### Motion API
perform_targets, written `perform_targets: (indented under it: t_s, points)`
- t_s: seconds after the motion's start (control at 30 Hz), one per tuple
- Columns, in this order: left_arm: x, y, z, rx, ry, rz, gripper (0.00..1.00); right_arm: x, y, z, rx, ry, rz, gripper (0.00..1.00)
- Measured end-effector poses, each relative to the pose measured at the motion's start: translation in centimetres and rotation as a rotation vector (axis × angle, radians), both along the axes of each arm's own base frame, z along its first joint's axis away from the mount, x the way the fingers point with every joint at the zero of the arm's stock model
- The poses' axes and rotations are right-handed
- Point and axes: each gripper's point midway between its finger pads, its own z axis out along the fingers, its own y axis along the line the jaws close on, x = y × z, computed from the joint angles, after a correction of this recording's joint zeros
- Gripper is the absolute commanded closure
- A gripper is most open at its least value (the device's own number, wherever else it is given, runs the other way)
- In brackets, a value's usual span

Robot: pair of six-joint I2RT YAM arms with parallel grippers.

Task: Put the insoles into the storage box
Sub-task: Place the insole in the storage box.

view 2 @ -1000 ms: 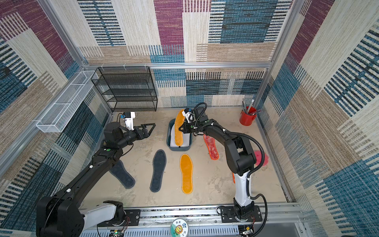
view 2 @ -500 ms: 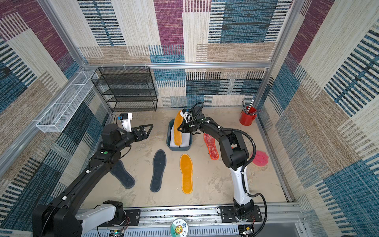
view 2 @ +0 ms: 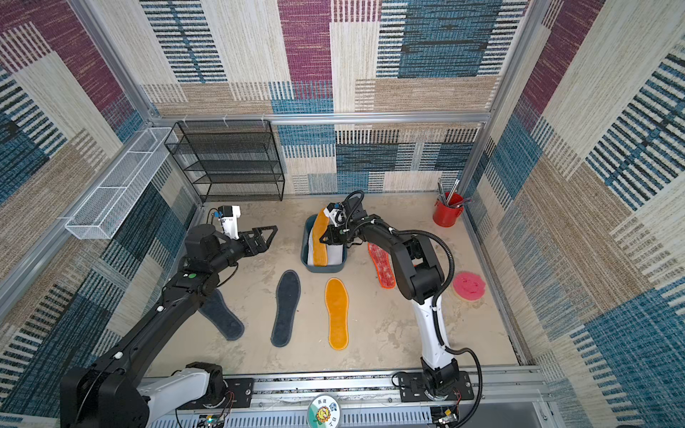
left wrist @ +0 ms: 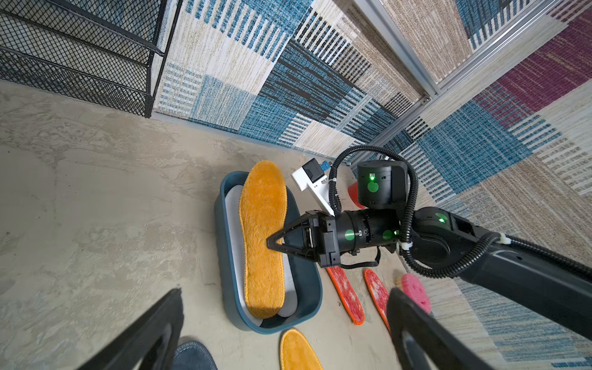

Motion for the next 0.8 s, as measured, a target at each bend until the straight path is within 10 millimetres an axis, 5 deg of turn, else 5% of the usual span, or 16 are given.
perform_targets:
  t_s: [0.43,0.8]
  points:
    - [0.2,-0.1,-0.4,-0.003,0.012,-0.003,0.00,0.2,0.4,-1.5,0.004,0.025,0.009,0.99]
    - [0.4,-0.2,-0.7,-0.006,0.018,-0.005,0.01,1.2,-0.1,-2.3,-0.070,0.004,-0.051,0.60]
